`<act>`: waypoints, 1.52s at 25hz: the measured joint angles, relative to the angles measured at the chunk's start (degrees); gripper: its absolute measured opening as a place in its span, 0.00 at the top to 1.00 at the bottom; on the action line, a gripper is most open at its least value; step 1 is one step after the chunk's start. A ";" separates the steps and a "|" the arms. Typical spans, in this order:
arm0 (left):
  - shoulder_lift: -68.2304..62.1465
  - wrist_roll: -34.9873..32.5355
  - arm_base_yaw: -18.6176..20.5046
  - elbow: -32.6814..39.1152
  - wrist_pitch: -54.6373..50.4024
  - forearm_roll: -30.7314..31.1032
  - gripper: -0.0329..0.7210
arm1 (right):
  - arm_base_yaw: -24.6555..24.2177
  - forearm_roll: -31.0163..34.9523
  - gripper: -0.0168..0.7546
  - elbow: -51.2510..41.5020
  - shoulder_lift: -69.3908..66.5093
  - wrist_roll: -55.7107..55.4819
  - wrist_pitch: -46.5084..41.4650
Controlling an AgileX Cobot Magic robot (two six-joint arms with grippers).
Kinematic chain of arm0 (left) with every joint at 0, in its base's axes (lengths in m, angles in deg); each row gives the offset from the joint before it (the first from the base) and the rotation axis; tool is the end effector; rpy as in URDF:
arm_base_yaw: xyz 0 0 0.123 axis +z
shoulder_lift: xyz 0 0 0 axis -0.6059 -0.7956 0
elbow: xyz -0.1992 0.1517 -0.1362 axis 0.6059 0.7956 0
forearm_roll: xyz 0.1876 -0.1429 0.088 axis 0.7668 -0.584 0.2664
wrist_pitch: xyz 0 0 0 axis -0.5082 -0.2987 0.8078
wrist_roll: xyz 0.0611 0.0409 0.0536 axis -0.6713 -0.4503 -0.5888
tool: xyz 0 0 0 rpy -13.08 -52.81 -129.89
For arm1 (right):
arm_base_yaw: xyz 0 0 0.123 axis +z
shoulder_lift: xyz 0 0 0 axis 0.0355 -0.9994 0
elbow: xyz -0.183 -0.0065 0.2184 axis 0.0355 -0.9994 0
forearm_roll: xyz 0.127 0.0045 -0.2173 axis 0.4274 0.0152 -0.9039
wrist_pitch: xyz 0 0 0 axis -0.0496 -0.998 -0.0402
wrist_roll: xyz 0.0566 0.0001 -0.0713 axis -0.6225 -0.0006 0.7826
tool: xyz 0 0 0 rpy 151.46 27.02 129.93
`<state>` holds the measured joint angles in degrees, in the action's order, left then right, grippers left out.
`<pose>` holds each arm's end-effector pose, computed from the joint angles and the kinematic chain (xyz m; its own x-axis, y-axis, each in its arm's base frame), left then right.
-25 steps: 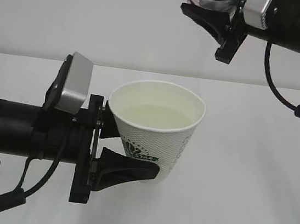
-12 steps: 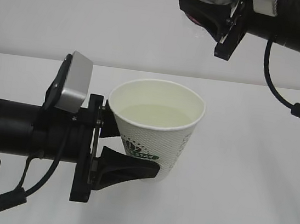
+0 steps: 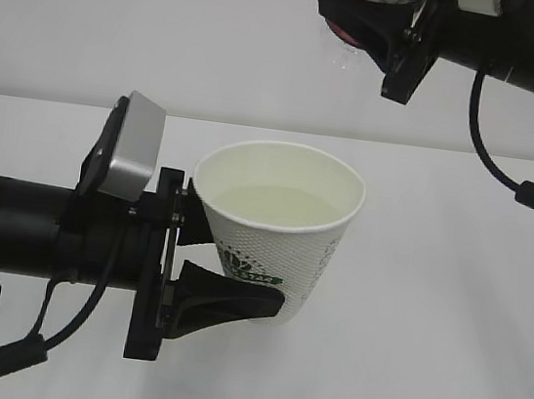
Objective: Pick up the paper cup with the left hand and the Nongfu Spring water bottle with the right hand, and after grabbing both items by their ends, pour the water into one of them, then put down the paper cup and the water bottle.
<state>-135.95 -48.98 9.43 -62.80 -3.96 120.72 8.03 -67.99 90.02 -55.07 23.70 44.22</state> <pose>0.2233 -0.1995 0.1775 -0.0286 0.1874 -0.9819 0.9892 0.1466 -0.0008 0.3455 0.1305 0.2991 0.5183 -0.2484 -0.8183 -0.6799 0.4608 -0.5705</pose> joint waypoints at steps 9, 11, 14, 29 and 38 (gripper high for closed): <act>0.00 0.00 0.00 0.00 0.00 0.00 0.30 | 0.00 -0.05 0.40 0.00 0.00 -5.14 0.00; 0.00 0.00 0.00 0.00 0.00 0.00 0.30 | 0.00 -0.14 0.40 0.00 0.00 -6.13 0.00; 0.00 0.00 0.00 0.00 0.00 0.00 0.30 | 0.00 -0.14 0.40 0.00 0.00 -7.77 0.00; 0.00 0.00 0.00 0.00 0.00 0.00 0.30 | 0.00 -0.14 0.45 0.00 0.00 -12.73 0.00; 0.00 0.00 0.00 0.00 0.00 0.00 0.30 | 0.00 -0.14 0.46 0.00 0.00 -15.48 -0.71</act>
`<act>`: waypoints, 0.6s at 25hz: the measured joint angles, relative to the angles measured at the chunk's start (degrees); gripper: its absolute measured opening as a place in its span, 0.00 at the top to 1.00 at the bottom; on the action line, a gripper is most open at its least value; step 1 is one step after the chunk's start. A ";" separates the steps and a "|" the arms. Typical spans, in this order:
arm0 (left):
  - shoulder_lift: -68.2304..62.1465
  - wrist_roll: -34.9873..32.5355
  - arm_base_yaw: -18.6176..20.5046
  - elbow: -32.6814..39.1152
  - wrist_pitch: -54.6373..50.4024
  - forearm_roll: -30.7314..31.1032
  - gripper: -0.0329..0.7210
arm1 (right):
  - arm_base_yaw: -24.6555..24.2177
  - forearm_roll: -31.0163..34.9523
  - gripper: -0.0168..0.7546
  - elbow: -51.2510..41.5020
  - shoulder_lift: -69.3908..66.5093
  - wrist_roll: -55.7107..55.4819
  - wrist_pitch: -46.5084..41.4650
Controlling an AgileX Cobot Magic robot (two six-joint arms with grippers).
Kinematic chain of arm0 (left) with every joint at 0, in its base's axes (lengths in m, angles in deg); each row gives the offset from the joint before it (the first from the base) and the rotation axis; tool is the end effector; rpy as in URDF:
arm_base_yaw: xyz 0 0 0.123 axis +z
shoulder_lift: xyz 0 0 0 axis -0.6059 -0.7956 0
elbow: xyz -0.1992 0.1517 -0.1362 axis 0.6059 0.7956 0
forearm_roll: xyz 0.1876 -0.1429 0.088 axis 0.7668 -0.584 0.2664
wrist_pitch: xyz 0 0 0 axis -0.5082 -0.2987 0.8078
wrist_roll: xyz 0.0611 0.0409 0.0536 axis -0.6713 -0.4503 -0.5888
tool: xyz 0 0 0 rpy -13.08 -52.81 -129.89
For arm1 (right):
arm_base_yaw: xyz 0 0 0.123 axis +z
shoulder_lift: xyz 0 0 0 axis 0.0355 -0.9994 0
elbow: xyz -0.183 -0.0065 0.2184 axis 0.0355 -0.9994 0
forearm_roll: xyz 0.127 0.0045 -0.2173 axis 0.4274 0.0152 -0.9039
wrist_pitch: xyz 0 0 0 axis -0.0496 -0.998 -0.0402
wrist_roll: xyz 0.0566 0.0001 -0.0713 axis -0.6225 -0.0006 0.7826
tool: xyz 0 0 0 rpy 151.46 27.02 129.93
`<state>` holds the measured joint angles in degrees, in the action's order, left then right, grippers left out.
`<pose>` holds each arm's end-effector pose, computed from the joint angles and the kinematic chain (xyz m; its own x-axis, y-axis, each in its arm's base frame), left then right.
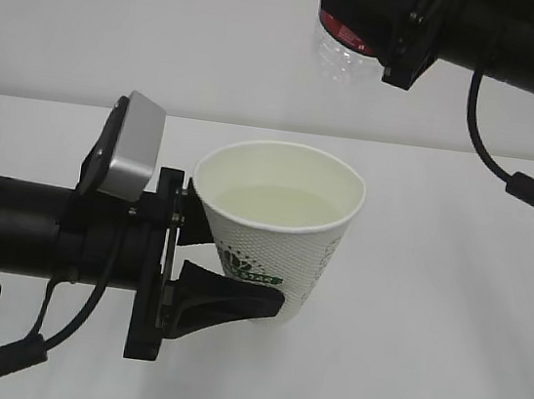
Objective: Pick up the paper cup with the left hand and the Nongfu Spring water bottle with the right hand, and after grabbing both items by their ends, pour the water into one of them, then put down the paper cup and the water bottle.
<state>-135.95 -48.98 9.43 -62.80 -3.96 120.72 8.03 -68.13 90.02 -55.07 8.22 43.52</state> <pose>0.2233 -0.1995 0.1775 -0.0286 0.1874 -0.9819 0.9892 0.1466 -0.0008 0.3461 0.1301 0.2983 0.3131 -0.1268 -0.9412 -0.7907 0.5141 -0.3323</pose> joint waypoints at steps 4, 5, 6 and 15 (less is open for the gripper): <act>0.00 0.00 0.00 0.00 0.00 0.00 0.30 | 0.00 0.00 0.46 0.00 0.00 -0.83 -0.94; 0.00 0.00 0.00 0.00 0.00 0.00 0.30 | 0.00 0.00 0.46 0.00 0.00 -0.92 -1.21; 0.00 0.00 0.00 0.00 0.00 0.00 0.30 | 0.00 0.00 0.46 0.00 0.00 -1.07 -1.40; 0.00 0.00 0.00 0.00 0.00 0.00 0.30 | 0.00 0.00 0.46 0.00 0.00 -2.19 -3.84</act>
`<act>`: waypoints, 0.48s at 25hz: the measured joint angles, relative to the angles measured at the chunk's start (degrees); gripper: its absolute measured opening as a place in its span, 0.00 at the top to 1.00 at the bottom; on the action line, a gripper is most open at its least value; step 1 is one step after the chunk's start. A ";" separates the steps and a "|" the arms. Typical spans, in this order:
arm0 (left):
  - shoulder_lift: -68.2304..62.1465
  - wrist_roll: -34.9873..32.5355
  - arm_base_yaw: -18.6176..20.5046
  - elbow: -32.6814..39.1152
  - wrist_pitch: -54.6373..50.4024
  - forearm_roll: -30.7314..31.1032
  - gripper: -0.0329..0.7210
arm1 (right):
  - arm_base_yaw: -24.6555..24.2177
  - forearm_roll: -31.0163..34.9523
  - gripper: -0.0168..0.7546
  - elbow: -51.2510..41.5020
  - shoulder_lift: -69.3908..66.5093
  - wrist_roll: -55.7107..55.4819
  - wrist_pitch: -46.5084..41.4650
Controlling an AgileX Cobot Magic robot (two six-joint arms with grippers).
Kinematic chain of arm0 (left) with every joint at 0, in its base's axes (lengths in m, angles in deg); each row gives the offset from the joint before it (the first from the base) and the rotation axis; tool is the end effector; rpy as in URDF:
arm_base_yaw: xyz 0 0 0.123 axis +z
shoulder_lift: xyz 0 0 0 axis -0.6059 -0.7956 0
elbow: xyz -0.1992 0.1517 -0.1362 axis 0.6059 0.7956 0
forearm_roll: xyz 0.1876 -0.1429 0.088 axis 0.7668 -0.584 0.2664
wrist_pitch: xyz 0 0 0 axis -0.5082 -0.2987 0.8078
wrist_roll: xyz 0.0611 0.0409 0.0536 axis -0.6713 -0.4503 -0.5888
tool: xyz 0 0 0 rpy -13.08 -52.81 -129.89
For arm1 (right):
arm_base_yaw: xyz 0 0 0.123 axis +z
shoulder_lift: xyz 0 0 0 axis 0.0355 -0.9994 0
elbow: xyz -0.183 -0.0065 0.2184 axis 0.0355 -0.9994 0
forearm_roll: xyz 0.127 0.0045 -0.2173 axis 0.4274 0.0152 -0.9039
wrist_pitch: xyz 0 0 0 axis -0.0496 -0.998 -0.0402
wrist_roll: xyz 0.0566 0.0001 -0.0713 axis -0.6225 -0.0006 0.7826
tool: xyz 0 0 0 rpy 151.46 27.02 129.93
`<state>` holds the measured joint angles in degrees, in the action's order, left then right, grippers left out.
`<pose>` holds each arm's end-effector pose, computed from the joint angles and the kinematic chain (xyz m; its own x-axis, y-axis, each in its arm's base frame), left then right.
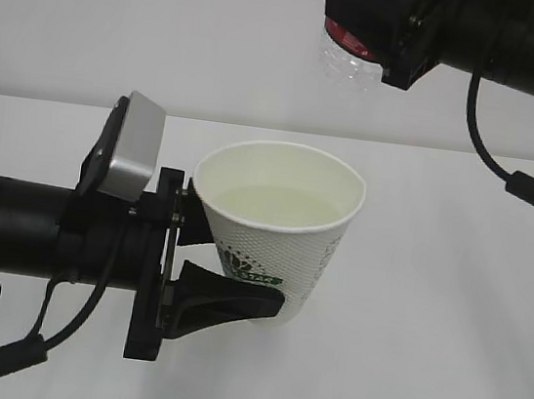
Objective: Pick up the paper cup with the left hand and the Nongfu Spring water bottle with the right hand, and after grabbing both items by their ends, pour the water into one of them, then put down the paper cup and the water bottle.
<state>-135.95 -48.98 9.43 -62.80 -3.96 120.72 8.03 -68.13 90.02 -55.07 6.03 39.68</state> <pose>0.2233 -0.1995 0.1775 -0.0286 0.1874 -0.9819 0.9892 0.1466 -0.0008 0.3501 0.1277 0.2944 0.2520 -0.1538 -0.9554 -0.7819 0.5494 -0.2946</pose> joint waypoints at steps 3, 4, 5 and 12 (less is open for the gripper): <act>0.00 0.00 0.00 0.00 0.00 0.00 0.30 | 0.00 0.00 0.46 0.00 0.00 0.00 -0.09; 0.00 0.00 0.00 0.00 0.00 0.00 0.30 | 0.00 0.00 0.46 0.00 0.00 0.00 -0.09; 0.00 0.00 0.00 0.00 0.00 0.00 0.30 | 0.00 0.00 0.46 0.00 0.00 0.00 -0.09; 0.00 0.00 0.00 0.00 0.00 0.00 0.30 | 0.00 0.32 0.46 0.00 0.00 0.00 -1.47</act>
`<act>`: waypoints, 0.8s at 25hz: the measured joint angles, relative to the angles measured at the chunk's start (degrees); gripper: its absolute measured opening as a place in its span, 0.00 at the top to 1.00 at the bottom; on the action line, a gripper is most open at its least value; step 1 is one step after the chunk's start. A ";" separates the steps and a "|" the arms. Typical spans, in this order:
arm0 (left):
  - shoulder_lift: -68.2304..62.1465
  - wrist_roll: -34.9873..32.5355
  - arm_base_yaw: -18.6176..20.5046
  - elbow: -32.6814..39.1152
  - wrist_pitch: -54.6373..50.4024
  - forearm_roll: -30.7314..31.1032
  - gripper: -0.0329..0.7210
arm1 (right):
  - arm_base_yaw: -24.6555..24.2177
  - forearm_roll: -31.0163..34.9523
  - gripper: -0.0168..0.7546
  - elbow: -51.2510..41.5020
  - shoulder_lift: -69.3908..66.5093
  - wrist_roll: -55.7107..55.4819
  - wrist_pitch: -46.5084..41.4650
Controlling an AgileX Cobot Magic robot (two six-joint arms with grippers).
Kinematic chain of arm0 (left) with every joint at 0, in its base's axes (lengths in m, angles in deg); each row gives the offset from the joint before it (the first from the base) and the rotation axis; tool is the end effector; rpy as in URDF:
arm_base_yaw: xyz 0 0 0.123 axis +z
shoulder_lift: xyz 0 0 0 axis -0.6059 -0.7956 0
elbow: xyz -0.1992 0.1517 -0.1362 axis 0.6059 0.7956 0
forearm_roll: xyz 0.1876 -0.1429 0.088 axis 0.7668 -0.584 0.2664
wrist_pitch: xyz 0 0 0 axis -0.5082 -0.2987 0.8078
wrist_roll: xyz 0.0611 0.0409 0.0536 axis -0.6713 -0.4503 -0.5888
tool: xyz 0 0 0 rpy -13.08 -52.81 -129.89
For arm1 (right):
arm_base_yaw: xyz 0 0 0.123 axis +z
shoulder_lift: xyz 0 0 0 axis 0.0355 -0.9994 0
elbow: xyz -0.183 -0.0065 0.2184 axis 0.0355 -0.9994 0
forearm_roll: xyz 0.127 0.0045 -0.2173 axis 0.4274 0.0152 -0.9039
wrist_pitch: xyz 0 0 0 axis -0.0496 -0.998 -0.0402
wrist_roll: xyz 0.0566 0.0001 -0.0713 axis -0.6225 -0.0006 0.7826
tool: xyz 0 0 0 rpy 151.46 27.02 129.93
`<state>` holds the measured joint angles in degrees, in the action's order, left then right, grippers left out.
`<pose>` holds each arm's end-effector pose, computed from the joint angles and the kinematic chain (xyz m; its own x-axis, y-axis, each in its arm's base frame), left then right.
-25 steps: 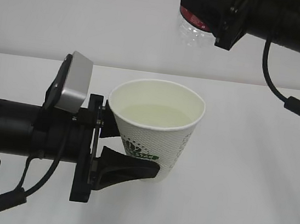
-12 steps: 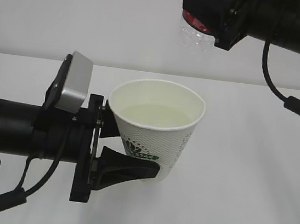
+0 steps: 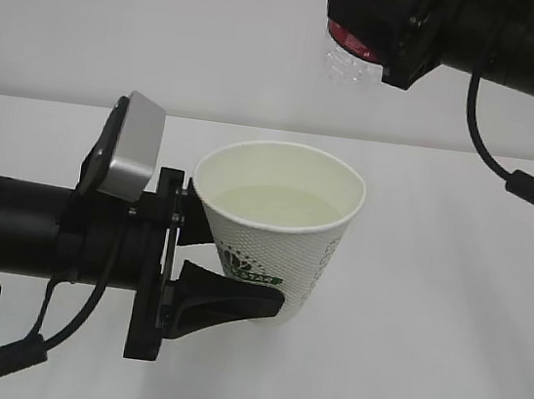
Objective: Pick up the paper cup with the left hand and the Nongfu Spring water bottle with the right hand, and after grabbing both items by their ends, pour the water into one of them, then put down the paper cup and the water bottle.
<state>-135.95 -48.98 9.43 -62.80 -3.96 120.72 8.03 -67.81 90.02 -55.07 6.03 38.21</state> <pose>0.2233 -0.1995 0.1775 -0.0286 0.1874 -0.9819 0.9892 0.1466 -0.0008 0.3518 0.1265 0.2933 0.2383 -0.1674 -0.9567 -0.7724 0.5645 -0.2912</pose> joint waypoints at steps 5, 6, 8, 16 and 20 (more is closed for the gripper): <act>0.00 0.00 0.00 0.00 0.00 0.00 0.30 | 0.00 0.24 0.46 0.00 0.00 -0.03 -1.59; 0.00 0.00 0.00 0.00 0.00 0.00 0.30 | 0.00 0.24 0.46 0.00 0.00 -0.03 -2.09; 0.00 0.00 0.00 0.00 0.00 0.00 0.30 | 0.00 0.35 0.46 0.00 0.00 -0.13 -2.75; 0.00 0.00 0.00 0.00 0.00 0.00 0.30 | 0.00 3.52 0.46 0.00 0.00 -0.13 -3.09; 0.00 0.00 0.00 0.00 0.00 0.00 0.30 | 0.00 5.00 0.46 0.00 0.00 -0.13 -3.78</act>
<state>-135.95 -48.98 9.43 -62.80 -3.96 120.72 8.03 -62.81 90.02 -55.07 5.90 34.42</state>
